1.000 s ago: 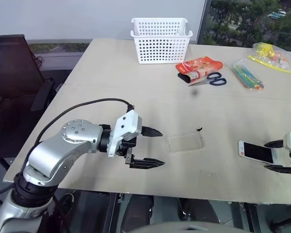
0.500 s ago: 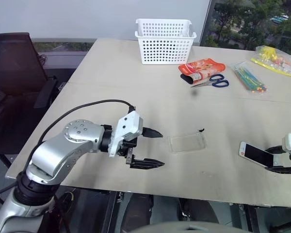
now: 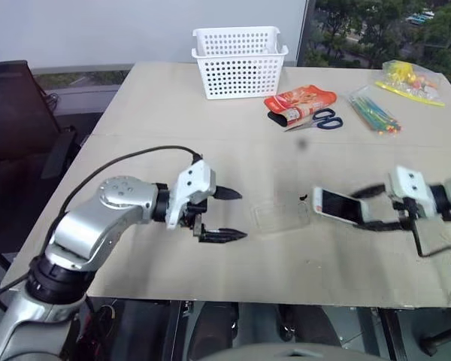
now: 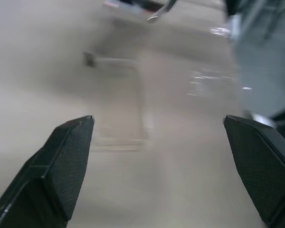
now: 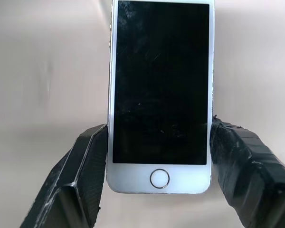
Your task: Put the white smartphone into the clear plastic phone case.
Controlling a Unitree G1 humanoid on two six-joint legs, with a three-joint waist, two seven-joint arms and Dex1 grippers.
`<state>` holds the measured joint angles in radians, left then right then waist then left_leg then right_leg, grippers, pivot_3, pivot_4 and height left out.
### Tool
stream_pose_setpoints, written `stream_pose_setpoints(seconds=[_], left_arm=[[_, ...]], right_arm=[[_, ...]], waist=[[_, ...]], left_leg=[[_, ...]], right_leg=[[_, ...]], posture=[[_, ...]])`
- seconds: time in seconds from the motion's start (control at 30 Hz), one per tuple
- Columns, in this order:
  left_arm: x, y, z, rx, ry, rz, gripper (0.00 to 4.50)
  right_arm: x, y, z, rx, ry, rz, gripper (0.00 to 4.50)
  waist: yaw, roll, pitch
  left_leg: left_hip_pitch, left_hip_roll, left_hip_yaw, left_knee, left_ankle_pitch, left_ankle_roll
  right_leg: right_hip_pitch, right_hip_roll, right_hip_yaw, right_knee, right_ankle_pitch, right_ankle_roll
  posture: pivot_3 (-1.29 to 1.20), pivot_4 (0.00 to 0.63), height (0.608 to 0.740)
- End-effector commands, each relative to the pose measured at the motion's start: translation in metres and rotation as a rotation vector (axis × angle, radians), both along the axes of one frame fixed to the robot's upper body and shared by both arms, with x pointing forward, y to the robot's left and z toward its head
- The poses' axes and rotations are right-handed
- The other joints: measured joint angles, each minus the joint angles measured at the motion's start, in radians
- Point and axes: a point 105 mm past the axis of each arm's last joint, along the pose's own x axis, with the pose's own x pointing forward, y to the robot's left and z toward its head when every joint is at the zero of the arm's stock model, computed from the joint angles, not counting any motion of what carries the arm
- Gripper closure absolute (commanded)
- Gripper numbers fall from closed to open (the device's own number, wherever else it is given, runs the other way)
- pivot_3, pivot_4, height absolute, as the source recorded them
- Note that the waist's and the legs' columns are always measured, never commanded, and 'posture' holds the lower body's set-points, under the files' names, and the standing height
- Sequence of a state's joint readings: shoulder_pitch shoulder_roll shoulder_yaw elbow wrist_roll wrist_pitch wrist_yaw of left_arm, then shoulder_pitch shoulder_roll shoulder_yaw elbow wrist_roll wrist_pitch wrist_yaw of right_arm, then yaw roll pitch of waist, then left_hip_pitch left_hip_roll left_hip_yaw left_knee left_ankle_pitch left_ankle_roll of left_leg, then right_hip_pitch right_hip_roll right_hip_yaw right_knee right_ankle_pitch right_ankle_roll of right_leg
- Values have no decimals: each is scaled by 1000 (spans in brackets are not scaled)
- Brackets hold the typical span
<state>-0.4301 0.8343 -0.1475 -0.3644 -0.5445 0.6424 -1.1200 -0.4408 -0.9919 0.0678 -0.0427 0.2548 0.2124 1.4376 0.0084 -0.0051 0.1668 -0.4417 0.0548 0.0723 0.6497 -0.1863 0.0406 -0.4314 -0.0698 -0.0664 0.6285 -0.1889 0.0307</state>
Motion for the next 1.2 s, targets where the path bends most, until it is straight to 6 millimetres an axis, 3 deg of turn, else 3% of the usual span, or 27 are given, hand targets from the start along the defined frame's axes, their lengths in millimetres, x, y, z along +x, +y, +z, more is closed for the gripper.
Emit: stream_pose_setpoints(seconds=[0.03, 0.1, 0.3, 0.37, 0.47, 0.63, 1.2], left_arm=[[8, -7, 5, -23, -53, -20, 411], [13, -13, 10, -71, -56, -22, 849], [13, -28, 18, -136, -55, -76, 3693], [11, -31, 17, -137, -52, -89, 4443], [9, -39, 8, -130, -46, -88, 4443], [12, -52, -24, -89, -22, -33, 4443], [30, -83, -54, -42, -50, 8, 4443]], right_arm=[[4, 22, 5, -40, -3, 79, 1685], [9, 37, 7, -74, -9, 131, 1685], [21, 53, -2, -290, 19, 239, 1685], [23, 54, -3, -328, 17, 256, 1685], [26, 59, -4, -352, 1, 271, 1685], [25, 60, -12, -407, -10, 282, 1685], [26, 63, -27, -477, -67, 234, 1685]], waist=[[9, 0, 0], [11, 0, 0], [7, -1, 0], [6, -1, 0], [6, -1, 0], [6, -1, 0], [6, -1, 0]], left_leg=[[-1, 0, 1, -1, 0, 0], [-7, -1, 1, 0, 1, 2], [-12, -2, 6, 1, 1, 2], [-12, -2, 6, 1, 1, 2], [-12, -1, 6, 1, 1, 2], [-9, -1, 7, 2, 1, 2], [-8, -1, 7, 3, 1, 2]], right_leg=[[-1, 0, 0, -1, 0, 0], [-4, 0, -1, -2, 0, 0], [-9, 0, 1, -2, 0, 0], [-9, 0, 1, -1, 0, 0], [-9, 1, 0, -1, 0, 0], [-8, 1, 2, 1, 0, 0], [-8, 1, 2, 5, 0, 0]], posture=[[0, 150, 740], [0, 150, 740], [0, 150, 740], [0, 150, 740], [0, 150, 740], [0, 150, 740], [0, 150, 740]])
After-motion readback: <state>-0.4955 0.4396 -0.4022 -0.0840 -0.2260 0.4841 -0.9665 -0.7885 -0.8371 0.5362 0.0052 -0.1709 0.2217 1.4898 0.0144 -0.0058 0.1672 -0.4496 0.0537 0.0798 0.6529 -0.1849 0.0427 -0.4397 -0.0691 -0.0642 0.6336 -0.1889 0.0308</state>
